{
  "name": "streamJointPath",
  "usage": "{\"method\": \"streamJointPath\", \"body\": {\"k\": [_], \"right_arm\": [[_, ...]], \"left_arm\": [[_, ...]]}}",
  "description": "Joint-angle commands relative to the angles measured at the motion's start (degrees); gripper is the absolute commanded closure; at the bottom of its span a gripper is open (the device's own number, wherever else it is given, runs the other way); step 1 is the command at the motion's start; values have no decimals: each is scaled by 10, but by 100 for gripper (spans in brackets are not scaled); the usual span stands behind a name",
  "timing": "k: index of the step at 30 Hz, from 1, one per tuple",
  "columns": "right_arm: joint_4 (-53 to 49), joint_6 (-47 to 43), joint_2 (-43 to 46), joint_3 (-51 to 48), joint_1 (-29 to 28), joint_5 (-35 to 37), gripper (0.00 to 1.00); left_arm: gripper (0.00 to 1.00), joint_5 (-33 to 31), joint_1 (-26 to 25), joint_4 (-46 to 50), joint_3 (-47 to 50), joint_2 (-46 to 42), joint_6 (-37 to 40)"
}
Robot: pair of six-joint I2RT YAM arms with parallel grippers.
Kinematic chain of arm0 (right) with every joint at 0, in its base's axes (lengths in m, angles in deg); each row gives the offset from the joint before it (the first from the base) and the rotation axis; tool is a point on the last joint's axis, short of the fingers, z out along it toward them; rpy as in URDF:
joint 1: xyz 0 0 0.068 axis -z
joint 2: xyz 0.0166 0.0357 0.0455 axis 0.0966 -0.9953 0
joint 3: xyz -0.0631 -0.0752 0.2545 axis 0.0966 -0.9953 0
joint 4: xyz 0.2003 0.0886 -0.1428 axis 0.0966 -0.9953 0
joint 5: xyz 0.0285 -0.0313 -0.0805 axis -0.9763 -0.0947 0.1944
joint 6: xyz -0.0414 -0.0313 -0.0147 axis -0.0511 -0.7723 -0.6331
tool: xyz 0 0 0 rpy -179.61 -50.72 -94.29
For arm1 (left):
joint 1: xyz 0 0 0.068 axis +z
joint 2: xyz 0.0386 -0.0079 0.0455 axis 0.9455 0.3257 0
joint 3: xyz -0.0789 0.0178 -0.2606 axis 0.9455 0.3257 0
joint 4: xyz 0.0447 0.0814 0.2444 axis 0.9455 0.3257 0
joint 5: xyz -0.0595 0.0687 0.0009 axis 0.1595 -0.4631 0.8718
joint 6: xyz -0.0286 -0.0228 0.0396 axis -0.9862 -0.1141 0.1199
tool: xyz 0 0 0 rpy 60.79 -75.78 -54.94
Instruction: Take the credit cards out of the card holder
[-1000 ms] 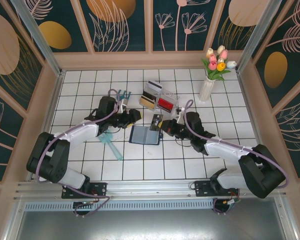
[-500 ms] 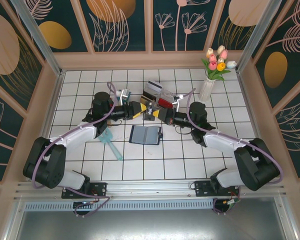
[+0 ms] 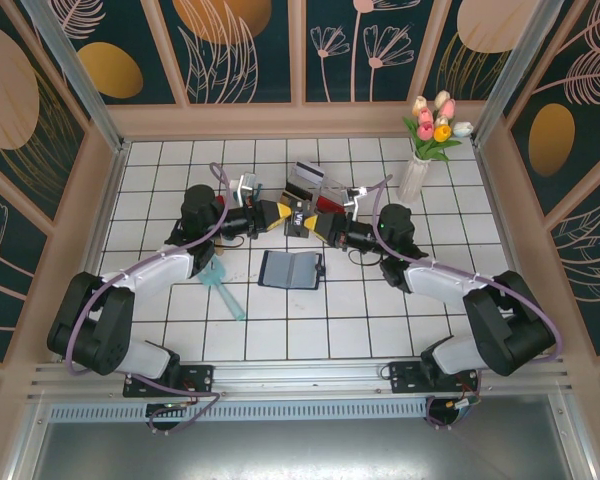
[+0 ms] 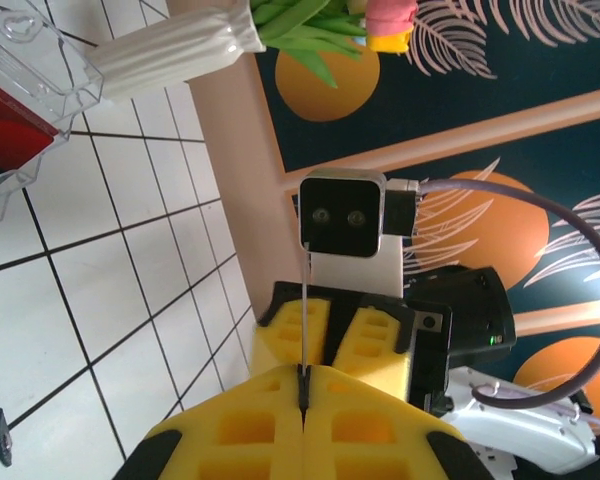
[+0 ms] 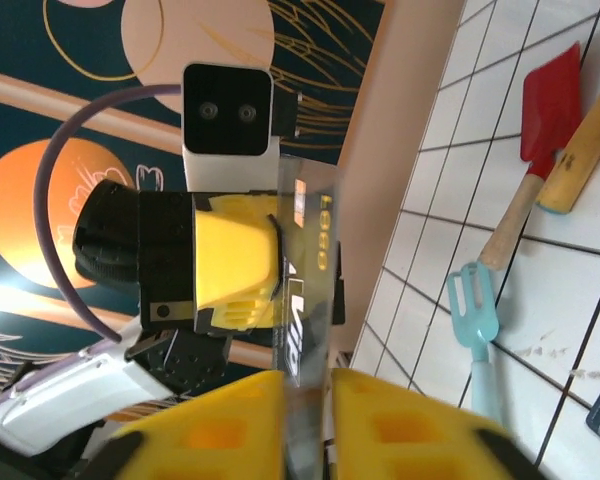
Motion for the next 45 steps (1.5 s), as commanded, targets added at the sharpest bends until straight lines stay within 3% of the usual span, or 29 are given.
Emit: {"method": "streamJointPath", "body": {"k": [1,5,11,19,27,28,31,37,44,45], "right_arm": [[37,21,3,9,-24,70,68],[55,43,0,14,-53,113,68],[101,77,-5,-6,-67,162,81],[96,85,-20,-5,-67,180,87],[68,53,-28,3,-67,190,100],[56,44,-25,3,-65,194,100],[-13,-9,-15,14,-57,197,100],[-242,-232,3,87,-43,225,100],[-436,-485,-31,217,-37,281,100],[-452,-512,-39,234,-37,284,100]], "left_arm": [[100,-36,-2,-49,11,-10,-38],[100,-71,-5,-73,22,-10,-73],[100,-115,-5,-73,37,-18,-99],[100,-123,-5,-78,48,-23,-113],[100,-139,-5,-23,55,-37,-88],[97,-145,-4,-1,52,-39,-75],[73,-181,-4,96,34,-52,-18],[28,-286,6,288,-7,-69,108],[2,-363,47,408,-15,-100,216],[1,-374,51,421,-16,-106,228]]}}
